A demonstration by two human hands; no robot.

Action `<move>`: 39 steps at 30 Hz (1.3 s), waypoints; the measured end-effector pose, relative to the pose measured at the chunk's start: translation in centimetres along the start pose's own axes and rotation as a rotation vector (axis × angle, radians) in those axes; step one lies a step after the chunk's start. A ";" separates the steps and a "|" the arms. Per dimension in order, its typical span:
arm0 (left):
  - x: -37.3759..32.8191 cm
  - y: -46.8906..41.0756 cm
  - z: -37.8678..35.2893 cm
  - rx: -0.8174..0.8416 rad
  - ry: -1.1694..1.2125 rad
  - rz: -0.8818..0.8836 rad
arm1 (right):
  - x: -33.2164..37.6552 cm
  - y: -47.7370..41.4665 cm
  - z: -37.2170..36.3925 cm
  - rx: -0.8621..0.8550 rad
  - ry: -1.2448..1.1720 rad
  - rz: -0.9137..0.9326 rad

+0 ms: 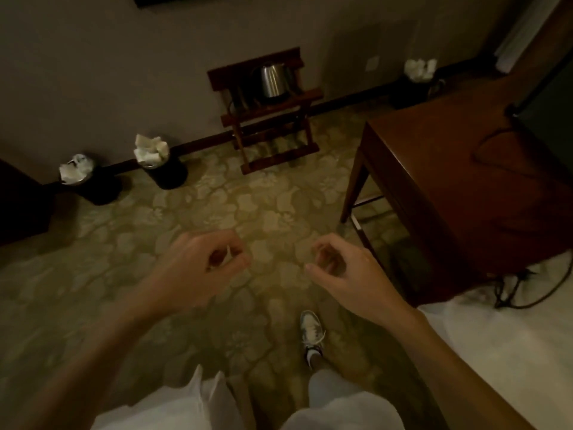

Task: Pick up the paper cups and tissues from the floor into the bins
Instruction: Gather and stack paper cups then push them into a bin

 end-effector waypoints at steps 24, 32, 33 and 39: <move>19.1 -58.8 11.1 0.453 -0.244 -0.265 | -5.5 -51.4 7.3 -0.136 0.145 -0.538; 16.2 -78.1 9.6 0.714 -0.186 -0.406 | -9.8 -60.2 13.2 -0.461 -0.074 -0.744; 15.7 -80.4 8.8 0.752 -0.115 -0.369 | -11.0 -61.1 13.9 -0.489 -0.127 -0.770; 11.5 -95.0 3.8 0.792 0.044 -0.339 | -21.5 -68.8 21.5 -0.640 -0.305 -0.832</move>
Point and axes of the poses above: each hand's wrist, its own y-axis away from the middle knuckle, its own z-axis out of the back of the hand, x = y × z, the point moved 3 cm from there along -y, towards the middle knuckle, and after that the axes turned 13 degrees about y, right-handed, at the moved point
